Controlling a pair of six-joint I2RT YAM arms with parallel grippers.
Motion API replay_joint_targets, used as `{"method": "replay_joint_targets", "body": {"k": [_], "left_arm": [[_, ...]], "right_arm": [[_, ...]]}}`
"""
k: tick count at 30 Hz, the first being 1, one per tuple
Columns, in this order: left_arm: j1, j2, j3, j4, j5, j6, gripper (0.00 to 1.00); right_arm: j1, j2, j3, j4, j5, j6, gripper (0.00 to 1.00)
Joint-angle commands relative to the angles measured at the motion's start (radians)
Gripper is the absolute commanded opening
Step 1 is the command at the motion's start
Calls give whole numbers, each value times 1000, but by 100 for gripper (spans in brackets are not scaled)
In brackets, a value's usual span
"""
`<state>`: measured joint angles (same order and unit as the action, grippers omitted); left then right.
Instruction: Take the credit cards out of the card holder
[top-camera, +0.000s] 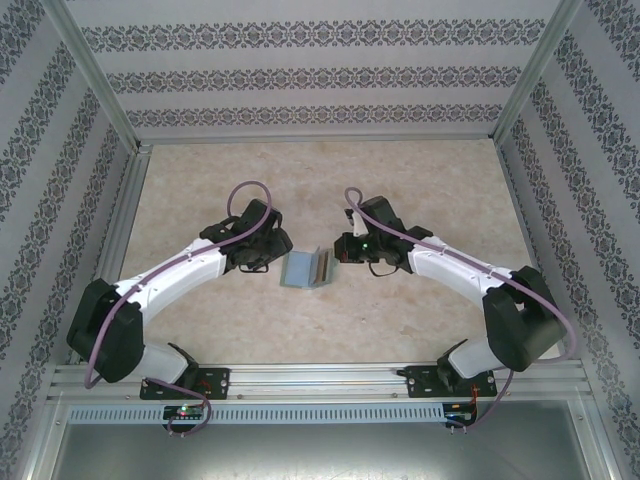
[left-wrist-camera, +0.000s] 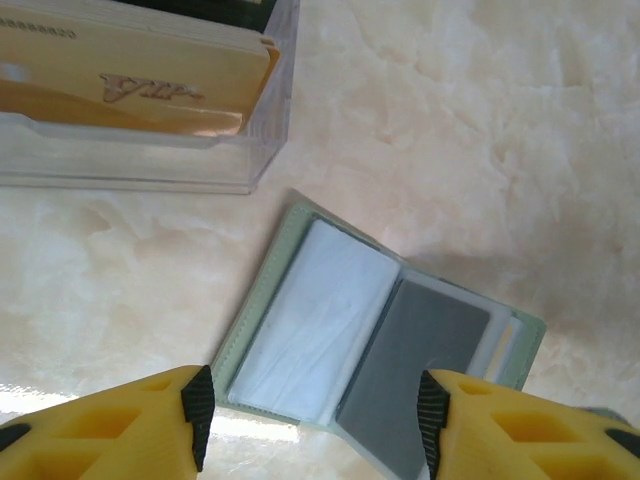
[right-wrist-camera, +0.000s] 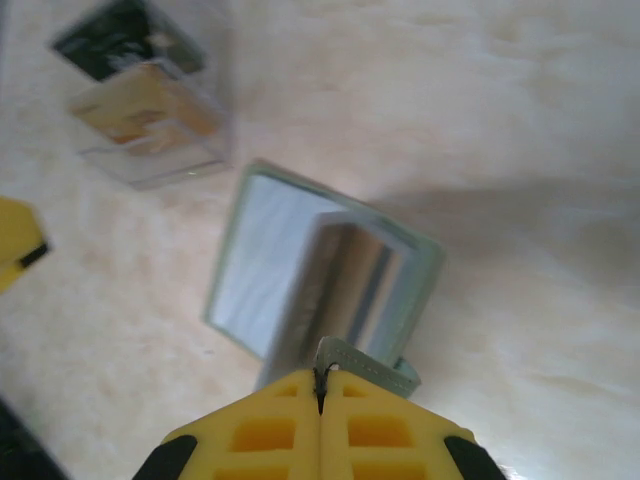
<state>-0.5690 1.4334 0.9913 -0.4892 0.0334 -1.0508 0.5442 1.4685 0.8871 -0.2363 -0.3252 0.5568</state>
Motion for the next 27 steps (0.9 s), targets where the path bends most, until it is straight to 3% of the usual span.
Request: {"method": "replay_joint_targets", "body": {"k": [1, 5, 9, 12, 16, 20, 24, 27], "left_arm": [[4, 35, -16, 55, 54, 34, 57], [0, 72, -19, 103, 104, 46, 52], [-3, 114, -20, 128, 131, 54, 46], [-9, 141, -19, 148, 148, 60, 43], [-23, 188, 2, 164, 170, 64, 38], [-38, 213, 17, 171, 174, 67, 37], [-45, 237, 14, 171, 177, 71, 30], [-45, 246, 3, 149, 159, 81, 24]], "right_arm": [[-31, 12, -19, -75, 100, -68, 9], [-32, 55, 6, -103, 118, -104, 16], [-14, 83, 17, -84, 111, -98, 0], [-3, 93, 30, -81, 111, -92, 0], [1, 101, 44, -98, 127, -86, 23], [17, 80, 61, -133, 188, -98, 24], [37, 58, 91, -175, 235, -115, 34], [73, 34, 118, -210, 293, -126, 46]]}}
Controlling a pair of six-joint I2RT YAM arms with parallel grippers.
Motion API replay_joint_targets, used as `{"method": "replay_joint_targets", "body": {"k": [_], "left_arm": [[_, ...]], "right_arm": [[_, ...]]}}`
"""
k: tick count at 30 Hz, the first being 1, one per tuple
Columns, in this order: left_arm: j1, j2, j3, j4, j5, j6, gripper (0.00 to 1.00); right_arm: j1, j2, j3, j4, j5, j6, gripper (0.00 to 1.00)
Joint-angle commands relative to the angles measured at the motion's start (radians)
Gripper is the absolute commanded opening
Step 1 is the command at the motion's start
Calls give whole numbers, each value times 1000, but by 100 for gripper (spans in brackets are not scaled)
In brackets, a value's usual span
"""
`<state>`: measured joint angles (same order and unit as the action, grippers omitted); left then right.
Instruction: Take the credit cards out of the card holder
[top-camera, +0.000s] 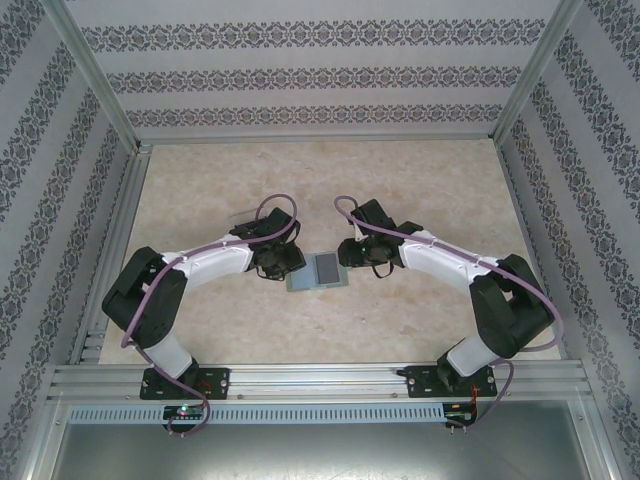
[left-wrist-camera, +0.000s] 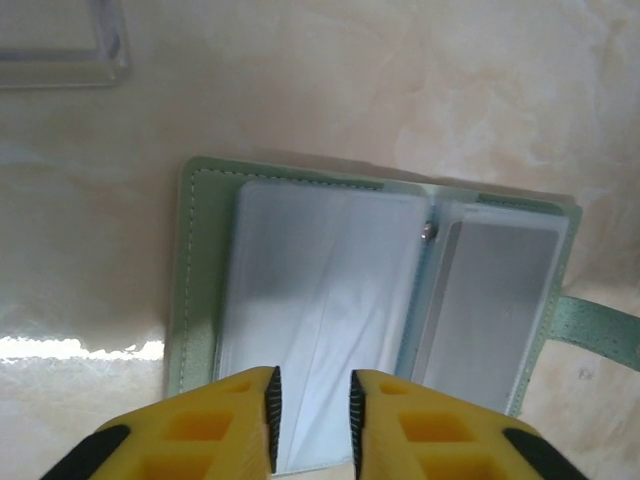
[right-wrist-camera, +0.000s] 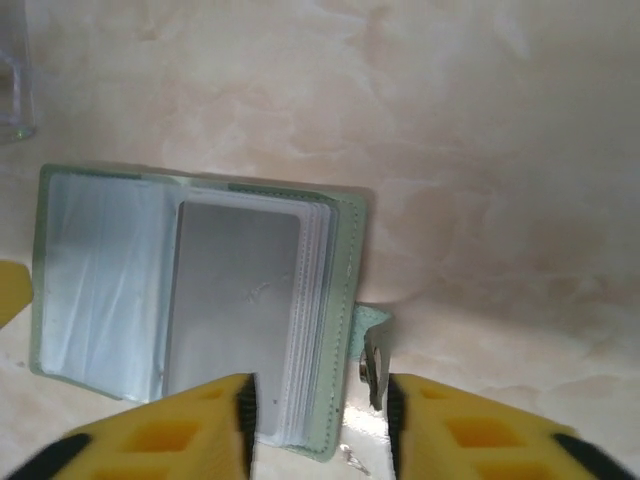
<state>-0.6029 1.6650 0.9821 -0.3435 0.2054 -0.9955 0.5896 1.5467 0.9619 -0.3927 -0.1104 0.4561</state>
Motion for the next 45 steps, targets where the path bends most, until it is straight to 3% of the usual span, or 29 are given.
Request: {"method": "replay_joint_targets", "body": {"k": [1, 3, 14, 45], "left_arm": [[-11, 15, 7, -6, -23, 31, 23], [-11, 15, -3, -20, -34, 41, 22], [-11, -13, -61, -51, -81, 46, 17], [-11, 32, -77, -10, -47, 35, 15]], "right_arm": [[42, -52, 50, -62, 95, -27, 50], [56, -53, 61, -68, 97, -25, 57], [71, 96, 66, 12, -92, 38, 56], [69, 228, 78, 92, -224, 71, 53]]}}
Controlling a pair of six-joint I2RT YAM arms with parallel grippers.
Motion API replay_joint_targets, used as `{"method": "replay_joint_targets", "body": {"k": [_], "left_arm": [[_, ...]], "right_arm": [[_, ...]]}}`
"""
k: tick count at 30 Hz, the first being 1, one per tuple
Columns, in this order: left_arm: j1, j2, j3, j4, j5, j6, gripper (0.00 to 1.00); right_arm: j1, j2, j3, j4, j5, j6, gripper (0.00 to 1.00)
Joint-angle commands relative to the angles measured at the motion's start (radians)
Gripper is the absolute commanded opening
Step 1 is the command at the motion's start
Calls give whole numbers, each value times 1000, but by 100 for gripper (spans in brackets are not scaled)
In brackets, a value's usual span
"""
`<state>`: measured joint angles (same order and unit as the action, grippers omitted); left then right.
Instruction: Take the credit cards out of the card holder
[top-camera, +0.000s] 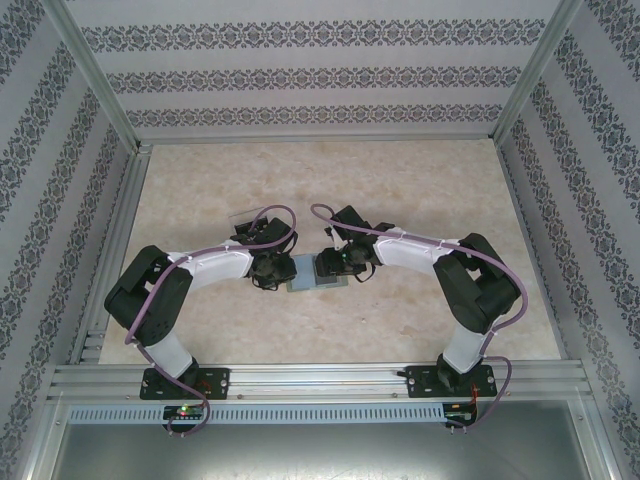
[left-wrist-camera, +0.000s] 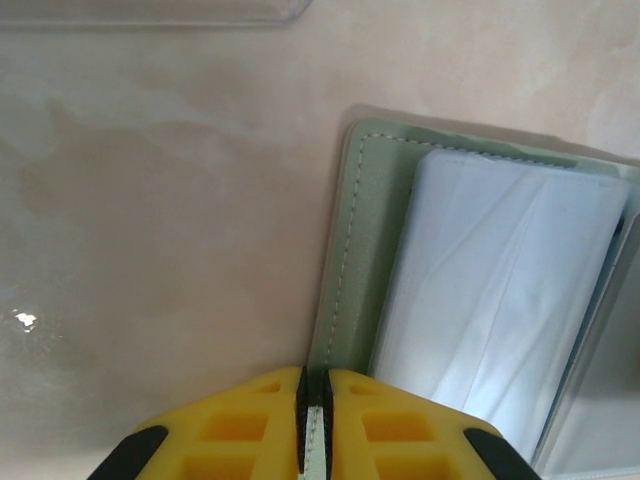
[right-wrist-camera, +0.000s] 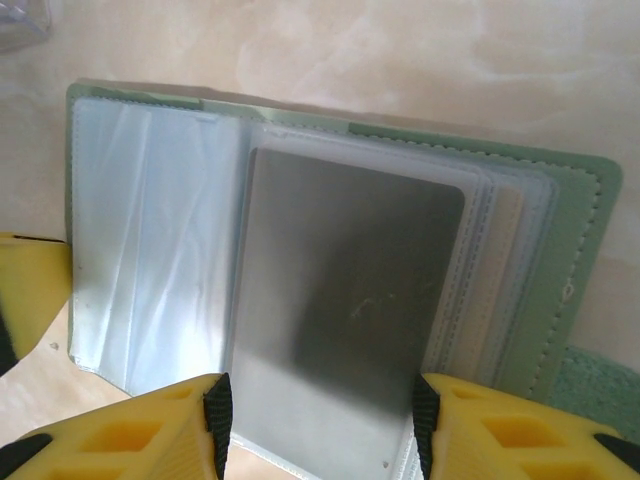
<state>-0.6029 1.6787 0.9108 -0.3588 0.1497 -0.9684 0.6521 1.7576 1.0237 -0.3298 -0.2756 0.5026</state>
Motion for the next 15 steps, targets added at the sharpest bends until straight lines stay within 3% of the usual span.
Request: {"method": "replay_joint_targets", "body": {"k": [1, 8, 15], "left_arm": [[-11, 18, -6, 6, 10, 8, 15], [-11, 18, -3, -2, 5, 10, 15], [-11, 24, 3, -3, 7, 11, 14]], "right_arm": [[7, 15, 14, 32, -61, 28, 54], [10, -27, 23, -51, 111, -4, 55], [9, -1, 28, -52, 97, -12, 55]]}}
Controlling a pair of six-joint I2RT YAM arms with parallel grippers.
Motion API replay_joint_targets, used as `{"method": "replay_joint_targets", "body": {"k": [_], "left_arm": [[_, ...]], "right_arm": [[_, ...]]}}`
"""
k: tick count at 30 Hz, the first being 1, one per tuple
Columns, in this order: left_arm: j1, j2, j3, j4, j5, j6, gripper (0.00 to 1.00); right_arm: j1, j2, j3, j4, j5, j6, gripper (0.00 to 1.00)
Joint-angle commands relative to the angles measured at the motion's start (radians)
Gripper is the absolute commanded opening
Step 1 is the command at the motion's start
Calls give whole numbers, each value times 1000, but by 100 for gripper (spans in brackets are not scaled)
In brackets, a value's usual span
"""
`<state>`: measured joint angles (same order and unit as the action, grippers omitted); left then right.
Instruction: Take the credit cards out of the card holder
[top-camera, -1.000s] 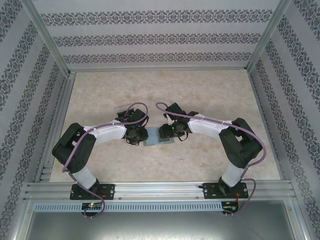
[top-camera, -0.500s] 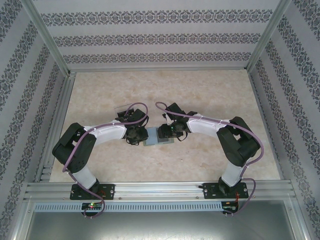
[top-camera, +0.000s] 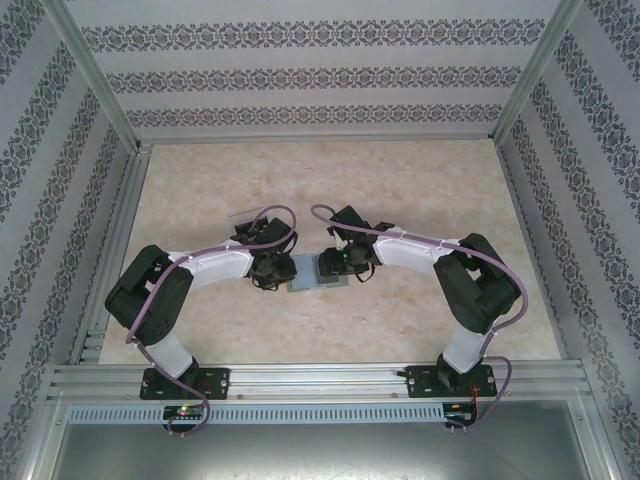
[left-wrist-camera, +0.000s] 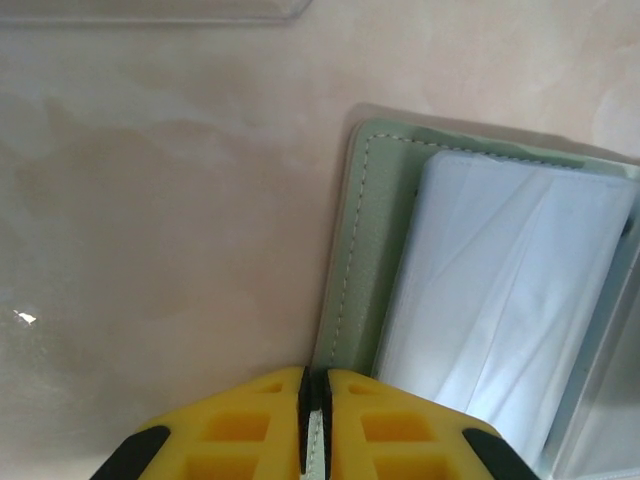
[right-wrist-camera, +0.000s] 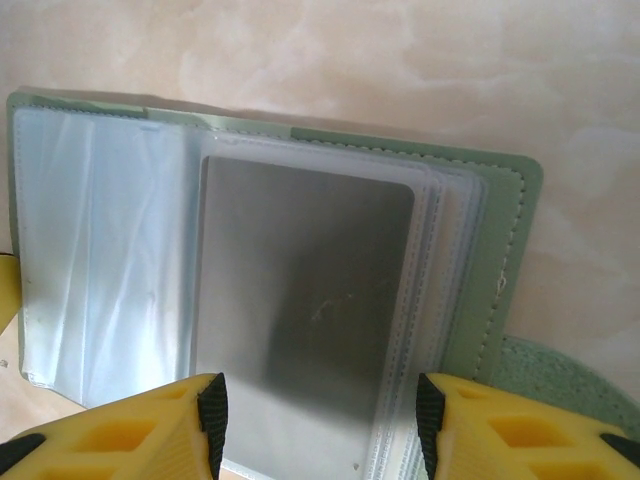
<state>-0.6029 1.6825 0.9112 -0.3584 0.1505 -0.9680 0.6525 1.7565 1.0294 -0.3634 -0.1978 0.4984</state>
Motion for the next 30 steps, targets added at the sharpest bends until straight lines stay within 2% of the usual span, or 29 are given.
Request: {"method": "replay_joint_targets", "body": {"k": [1, 9, 18, 30], "left_arm": [[-11, 21, 2, -4, 7, 11, 15], [-11, 34, 6, 8, 17, 9, 14], [-11, 34, 5, 7, 20, 9, 14], [-11, 23, -10, 11, 18, 11, 13]], "right_arm": [[13, 5, 23, -13, 13, -5, 55], [24, 34, 39, 35, -104, 18, 55], [-13, 2, 7, 147, -261, 116, 55], [-27, -60, -20, 251, -345, 222, 55]]}}
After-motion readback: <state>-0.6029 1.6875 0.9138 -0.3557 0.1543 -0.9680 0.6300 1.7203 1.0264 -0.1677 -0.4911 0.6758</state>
